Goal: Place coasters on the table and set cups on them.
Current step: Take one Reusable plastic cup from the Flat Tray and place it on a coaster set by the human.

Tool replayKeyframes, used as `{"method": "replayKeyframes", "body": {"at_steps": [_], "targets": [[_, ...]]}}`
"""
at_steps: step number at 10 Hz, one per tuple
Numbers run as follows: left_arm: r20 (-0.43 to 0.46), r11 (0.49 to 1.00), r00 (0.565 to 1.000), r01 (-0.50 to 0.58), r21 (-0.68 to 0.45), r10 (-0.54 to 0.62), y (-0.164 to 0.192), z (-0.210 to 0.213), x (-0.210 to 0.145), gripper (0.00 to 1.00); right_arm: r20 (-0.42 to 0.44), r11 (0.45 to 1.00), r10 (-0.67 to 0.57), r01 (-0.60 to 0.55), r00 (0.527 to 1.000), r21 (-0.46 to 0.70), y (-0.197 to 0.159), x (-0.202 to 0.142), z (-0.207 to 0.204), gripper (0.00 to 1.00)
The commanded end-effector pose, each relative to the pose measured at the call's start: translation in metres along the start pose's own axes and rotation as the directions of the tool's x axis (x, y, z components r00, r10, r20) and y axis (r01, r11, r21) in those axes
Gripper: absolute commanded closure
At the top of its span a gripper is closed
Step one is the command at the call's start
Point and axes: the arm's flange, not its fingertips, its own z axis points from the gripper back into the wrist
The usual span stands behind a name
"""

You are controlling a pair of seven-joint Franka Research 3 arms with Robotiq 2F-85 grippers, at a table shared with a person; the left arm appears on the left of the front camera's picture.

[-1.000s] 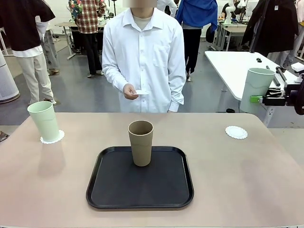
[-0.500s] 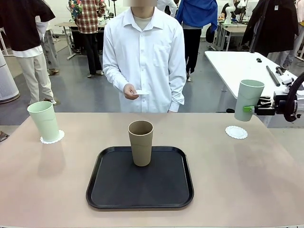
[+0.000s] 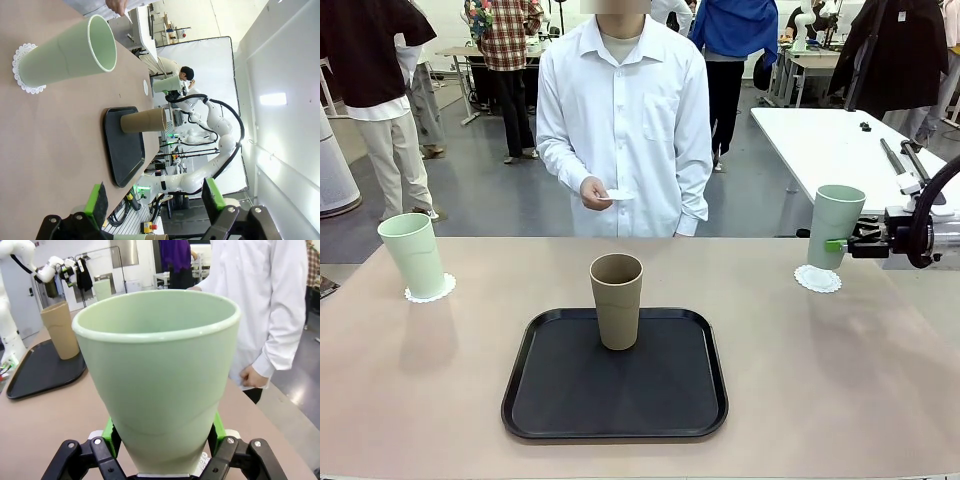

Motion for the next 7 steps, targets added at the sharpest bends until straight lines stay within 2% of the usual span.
{"method": "replayKeyframes", "body": {"at_steps": [1,7], "targets": [[0.008,1.000,1.000,0.006,-0.001,-0.006,-0.003,0.000,-0.002,0.00,-0.027,0.999,0.044,-0.043,0.999,0.005,-0.006,-0.008,-0.002,0.18],[0.008,1.000,1.000,0.006,-0.001,-0.006,-0.003,0.000,-0.002,0.00,0.012,0.999,0.029,-0.029,1.000,0.033,-0.016,-0.027,-0.004,0.18]]}}
